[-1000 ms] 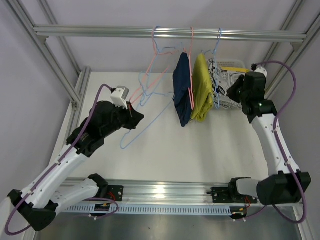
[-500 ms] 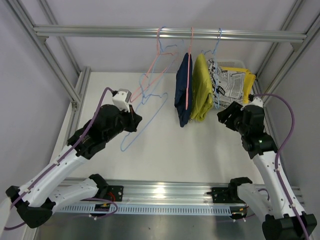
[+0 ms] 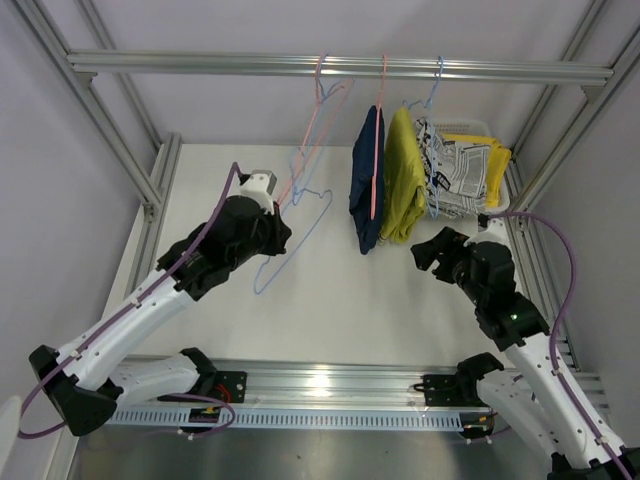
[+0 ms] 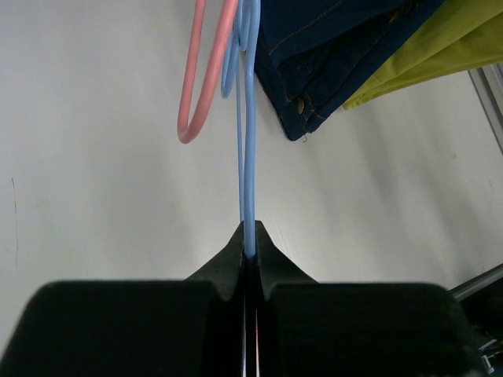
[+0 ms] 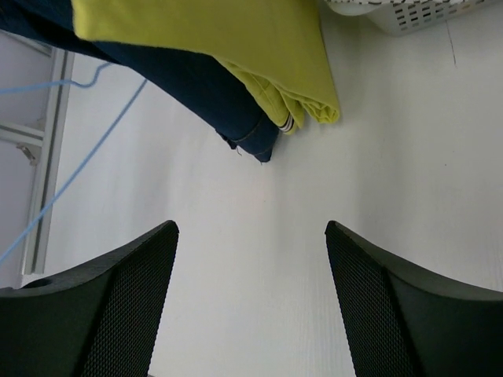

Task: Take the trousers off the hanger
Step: Place the hanger at the clothesline.

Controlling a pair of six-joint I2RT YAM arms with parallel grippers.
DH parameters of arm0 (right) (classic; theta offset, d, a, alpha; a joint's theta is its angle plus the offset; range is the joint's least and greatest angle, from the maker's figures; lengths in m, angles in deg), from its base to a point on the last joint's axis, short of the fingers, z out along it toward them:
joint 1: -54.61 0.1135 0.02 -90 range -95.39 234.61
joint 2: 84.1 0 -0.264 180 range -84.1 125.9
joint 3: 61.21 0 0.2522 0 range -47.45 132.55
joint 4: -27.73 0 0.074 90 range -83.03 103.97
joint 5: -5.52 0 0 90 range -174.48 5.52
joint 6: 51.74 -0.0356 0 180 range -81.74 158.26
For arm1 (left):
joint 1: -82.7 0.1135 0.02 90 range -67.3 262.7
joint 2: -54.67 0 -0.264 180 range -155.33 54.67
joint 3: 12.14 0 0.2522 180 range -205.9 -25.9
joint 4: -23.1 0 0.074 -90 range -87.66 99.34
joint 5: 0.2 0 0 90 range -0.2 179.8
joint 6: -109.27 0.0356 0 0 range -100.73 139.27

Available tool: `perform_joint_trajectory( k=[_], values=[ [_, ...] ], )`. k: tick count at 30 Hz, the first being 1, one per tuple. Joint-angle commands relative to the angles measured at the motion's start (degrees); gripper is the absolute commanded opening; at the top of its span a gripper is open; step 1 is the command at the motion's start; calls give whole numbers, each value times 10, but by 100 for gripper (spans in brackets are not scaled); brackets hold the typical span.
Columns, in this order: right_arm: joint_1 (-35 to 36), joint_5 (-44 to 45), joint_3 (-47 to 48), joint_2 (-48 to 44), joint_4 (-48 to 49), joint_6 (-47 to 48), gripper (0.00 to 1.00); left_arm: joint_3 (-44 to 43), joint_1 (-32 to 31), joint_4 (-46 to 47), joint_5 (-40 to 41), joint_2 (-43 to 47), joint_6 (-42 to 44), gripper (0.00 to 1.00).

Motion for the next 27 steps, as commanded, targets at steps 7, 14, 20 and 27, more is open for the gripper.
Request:
perform_joint_trajectory(
  k=[7,14,20,27],
  values=[
    [53,32,-63,63,107,25,81,-90,10,0,22,-27,-53,1],
    [59,48,-69,91,108,51,83,-141,40,-38,19,-47,-63,1],
    [59,39,-75,91,122,55,85,-140,57,-56,22,0,-45,1],
    [59,31,-82,115,145,49,86,-142,57,-68,-23,69,-19,1]
  ],
)
